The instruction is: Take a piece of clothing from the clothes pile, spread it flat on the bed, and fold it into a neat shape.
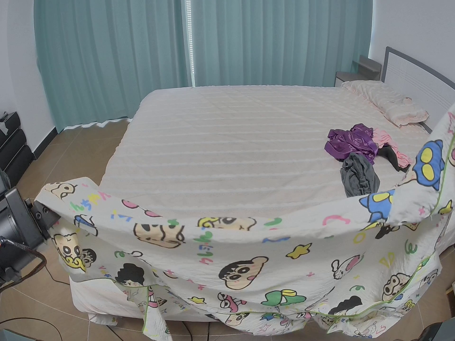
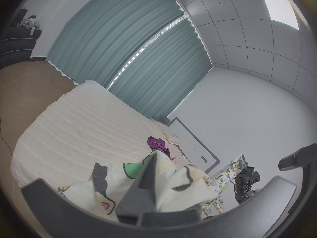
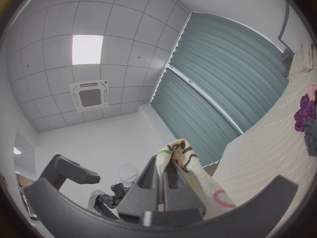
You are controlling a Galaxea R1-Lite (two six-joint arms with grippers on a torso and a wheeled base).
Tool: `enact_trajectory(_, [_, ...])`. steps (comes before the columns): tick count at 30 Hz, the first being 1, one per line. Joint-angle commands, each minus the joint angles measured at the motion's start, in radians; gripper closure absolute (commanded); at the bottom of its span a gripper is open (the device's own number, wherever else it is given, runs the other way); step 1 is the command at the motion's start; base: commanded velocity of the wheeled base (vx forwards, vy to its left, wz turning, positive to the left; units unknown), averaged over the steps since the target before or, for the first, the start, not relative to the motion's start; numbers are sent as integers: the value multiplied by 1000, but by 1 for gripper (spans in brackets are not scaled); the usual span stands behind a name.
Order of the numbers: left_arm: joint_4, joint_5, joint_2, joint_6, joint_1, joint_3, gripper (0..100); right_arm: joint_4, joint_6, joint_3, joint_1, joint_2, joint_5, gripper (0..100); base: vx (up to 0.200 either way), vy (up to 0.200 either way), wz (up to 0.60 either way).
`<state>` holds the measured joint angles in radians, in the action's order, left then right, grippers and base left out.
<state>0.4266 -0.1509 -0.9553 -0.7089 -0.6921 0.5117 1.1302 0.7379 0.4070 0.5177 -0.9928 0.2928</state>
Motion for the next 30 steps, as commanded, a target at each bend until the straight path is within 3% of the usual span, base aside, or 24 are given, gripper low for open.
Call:
enact_trajectory(1, [3, 8, -164, 2, 77, 22, 100, 8, -5, 36, -85, -205, 2, 100, 0, 0, 0])
enact_trajectory(9, [35, 25, -415, -38, 152, 139, 100, 20, -25, 173, -183, -469, -32, 100, 0, 0, 0])
enact_trajectory(14, [107, 28, -550, -40, 192, 197, 100, 33, -41, 262, -192, -564, -90, 100, 0, 0, 0])
enact_trajectory(23, [204, 24, -720, -38, 243, 251, 100, 45, -69, 322, -242, -692, -121, 100, 0, 0, 0])
enact_trajectory(30, [251, 24, -789, -38, 275, 298, 100, 92, -69, 386, -261, -765, -170, 100, 200, 0, 0])
